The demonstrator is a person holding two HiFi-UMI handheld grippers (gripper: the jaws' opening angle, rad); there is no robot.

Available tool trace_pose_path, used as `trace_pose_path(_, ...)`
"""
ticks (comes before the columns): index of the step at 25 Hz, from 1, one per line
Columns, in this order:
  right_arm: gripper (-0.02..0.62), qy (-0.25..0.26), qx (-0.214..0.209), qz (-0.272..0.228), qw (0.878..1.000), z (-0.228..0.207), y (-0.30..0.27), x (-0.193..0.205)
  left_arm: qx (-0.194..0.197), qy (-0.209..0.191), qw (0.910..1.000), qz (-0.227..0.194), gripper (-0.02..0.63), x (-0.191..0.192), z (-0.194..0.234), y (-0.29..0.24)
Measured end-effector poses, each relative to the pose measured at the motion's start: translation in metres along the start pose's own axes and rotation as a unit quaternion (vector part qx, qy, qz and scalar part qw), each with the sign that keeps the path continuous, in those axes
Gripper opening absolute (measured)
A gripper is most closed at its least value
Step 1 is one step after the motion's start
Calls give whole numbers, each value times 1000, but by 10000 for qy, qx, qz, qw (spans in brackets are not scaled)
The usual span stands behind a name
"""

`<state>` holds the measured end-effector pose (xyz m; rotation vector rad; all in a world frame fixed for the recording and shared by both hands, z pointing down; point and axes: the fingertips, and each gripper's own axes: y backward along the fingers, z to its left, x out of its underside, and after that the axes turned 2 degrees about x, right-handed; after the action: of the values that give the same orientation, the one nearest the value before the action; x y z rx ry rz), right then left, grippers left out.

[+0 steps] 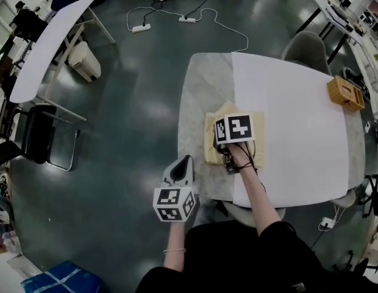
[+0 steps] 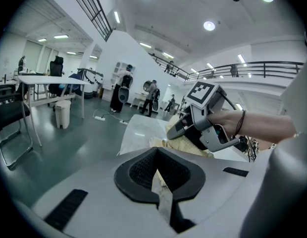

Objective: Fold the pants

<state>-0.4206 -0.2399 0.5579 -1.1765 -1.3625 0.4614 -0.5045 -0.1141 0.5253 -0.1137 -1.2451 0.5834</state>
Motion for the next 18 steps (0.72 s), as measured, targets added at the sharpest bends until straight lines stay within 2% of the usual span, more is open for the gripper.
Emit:
trace_pose_path(13,73,-44,-8,-7,10000,20,-12,3,-41,97,9999,-3,8,3,9,6)
trace_pose_path(18,125,-50,-56,-97,9999,26,-12,2,-52,95,9999,-15,8,3,9,8)
